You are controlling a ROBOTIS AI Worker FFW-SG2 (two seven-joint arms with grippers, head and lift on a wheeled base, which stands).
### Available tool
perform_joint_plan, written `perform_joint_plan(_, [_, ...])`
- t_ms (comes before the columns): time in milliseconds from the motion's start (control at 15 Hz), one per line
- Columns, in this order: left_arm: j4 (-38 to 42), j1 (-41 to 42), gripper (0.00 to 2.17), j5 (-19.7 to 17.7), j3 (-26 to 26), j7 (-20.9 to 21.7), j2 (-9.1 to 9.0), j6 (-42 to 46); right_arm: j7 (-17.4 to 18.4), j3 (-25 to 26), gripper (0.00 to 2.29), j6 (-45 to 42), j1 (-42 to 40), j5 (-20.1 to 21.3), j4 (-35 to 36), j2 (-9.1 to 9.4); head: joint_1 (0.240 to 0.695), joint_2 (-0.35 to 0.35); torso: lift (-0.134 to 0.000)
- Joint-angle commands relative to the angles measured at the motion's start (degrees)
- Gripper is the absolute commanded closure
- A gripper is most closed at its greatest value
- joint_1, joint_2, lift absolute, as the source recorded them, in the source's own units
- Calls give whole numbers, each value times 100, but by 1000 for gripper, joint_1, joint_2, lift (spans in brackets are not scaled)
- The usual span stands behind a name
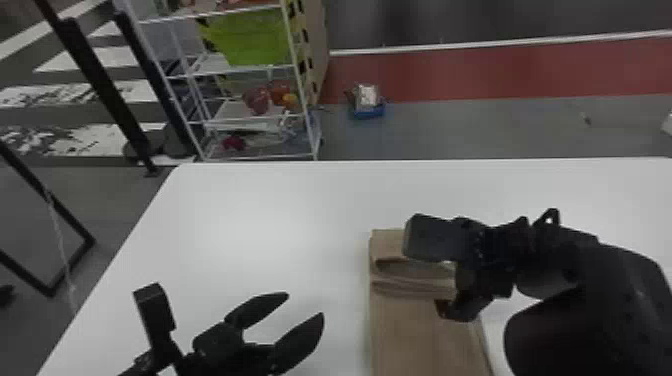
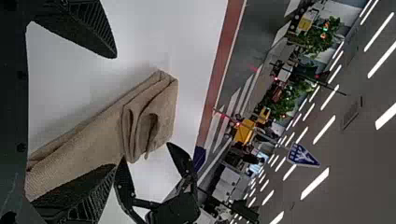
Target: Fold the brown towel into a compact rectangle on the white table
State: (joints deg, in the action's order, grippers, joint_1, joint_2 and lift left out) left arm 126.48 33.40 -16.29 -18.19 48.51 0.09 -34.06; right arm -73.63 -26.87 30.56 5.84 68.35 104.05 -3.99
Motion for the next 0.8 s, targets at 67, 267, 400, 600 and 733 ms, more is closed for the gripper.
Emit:
perform_joint_plan(67, [-9, 0, 46, -6, -62, 0, -24, 0, -46, -108, 103, -1, 190, 91, -298, 171, 695, 214, -123])
perform_joint_plan(267, [-36, 0, 46, -23, -97, 9, -24, 0, -107, -187, 113, 51, 190, 91, -280, 171, 695, 234, -123])
perform_joint_plan(400, [-36, 0, 46, -23, -97, 9, -24, 0, -107, -196, 113, 34, 190, 126, -350, 171, 695, 241, -123])
perform_joint_plan(600, [-88, -9, 46, -23, -97, 9, -24, 18, -11, -249, 147, 16, 304, 188, -640, 188, 695, 243, -123])
perform_joint_plan(733, [-132, -18, 46, -15, -97, 9, -24, 70, 16, -267, 225, 34, 313, 205, -667, 215, 695, 240, -123])
